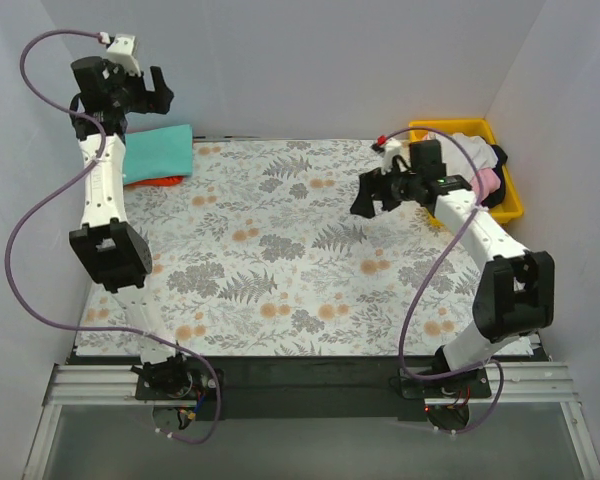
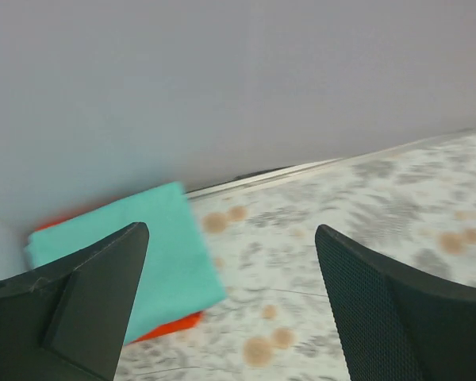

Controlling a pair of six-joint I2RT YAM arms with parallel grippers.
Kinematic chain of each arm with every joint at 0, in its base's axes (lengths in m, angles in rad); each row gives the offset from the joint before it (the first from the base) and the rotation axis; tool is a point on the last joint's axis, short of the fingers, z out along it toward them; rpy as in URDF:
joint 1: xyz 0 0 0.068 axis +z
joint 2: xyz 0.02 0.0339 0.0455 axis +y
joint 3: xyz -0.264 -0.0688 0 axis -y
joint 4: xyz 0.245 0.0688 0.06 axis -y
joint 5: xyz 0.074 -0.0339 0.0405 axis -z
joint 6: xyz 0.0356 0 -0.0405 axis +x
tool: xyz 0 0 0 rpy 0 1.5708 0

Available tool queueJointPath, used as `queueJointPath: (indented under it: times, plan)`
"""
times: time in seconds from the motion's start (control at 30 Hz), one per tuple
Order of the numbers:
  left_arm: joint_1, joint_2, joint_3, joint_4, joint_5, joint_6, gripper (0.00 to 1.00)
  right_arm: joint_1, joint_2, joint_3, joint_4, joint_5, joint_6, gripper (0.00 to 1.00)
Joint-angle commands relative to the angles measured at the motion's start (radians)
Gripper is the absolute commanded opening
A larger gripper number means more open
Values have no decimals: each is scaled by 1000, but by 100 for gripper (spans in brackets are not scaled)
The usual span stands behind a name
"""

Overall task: Fold and stack the t-shirts
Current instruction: Reset both grippers

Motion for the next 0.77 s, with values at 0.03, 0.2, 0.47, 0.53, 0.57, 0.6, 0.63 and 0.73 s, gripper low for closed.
queueJointPath:
  times: [0.03,0.2,0.47,0.53,0.57,0.6,0.63,0.73]
  plan:
    - [-112,-123,-61,-289,148,-113,87,-161,-127,37,-67,-57,-3,98]
    - [-186,-287,-465,-225,128,-195,89,-316,-208,-38,-151,-5,-38,98]
    - [-213,-475,-906,-193,77,-194,91,-324,-310,-269,-193,102,-79,98]
    - [-215,-515,-997,-161,63,-186,91,-325,-328,-310,-193,107,-82,98]
    - [-213,-548,-1016,-153,49,-177,91,-324,-334,-319,-194,109,-82,98]
    - [-213,-561,-1035,-145,45,-177,91,-324,-344,-331,-194,107,-78,98]
    - [-215,-583,-1058,-144,43,-177,92,-324,-348,-333,-196,109,-76,98]
    - [-215,-618,-1080,-133,32,-188,92,-325,-371,-347,-196,107,-69,98]
